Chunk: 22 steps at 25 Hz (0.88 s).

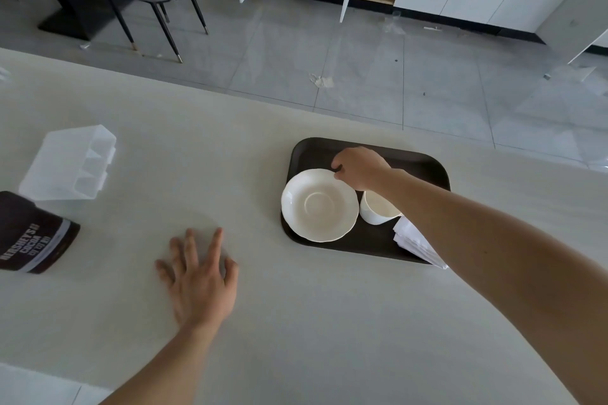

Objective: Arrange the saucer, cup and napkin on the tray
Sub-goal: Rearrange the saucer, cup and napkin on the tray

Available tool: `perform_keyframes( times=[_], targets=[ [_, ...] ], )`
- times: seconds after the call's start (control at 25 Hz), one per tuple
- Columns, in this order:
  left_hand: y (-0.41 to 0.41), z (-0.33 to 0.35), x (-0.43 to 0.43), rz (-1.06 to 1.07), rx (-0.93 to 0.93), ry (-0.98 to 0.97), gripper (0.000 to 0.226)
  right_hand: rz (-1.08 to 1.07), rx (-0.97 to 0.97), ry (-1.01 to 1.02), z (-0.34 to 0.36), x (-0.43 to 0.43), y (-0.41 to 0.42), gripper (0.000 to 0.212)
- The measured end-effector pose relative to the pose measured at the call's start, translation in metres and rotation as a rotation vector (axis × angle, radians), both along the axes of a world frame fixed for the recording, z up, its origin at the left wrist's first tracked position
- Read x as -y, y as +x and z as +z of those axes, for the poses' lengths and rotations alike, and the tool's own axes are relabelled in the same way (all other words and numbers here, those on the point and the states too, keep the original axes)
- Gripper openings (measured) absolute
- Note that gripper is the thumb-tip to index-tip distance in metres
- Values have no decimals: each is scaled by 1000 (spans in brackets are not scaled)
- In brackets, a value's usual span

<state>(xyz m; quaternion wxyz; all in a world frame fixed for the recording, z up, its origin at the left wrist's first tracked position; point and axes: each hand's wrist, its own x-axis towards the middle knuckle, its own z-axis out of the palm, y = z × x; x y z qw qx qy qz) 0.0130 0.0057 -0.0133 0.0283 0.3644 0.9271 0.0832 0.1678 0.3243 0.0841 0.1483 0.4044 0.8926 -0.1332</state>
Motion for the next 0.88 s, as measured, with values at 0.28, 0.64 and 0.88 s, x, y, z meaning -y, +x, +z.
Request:
perform_keyframes(
  times=[0.28, 0.64, 0.88],
  targets=[
    [0, 2, -1, 8, 9, -7, 61, -48, -61, -86, -7, -9, -10, 18],
    [2, 6, -1, 7, 4, -26, 59, -94, -157, -71, -8, -23, -12, 19],
    [1, 5, -1, 7, -8, -39, 59, -288, -203, -62, -10, -37, -6, 19]
  ],
)
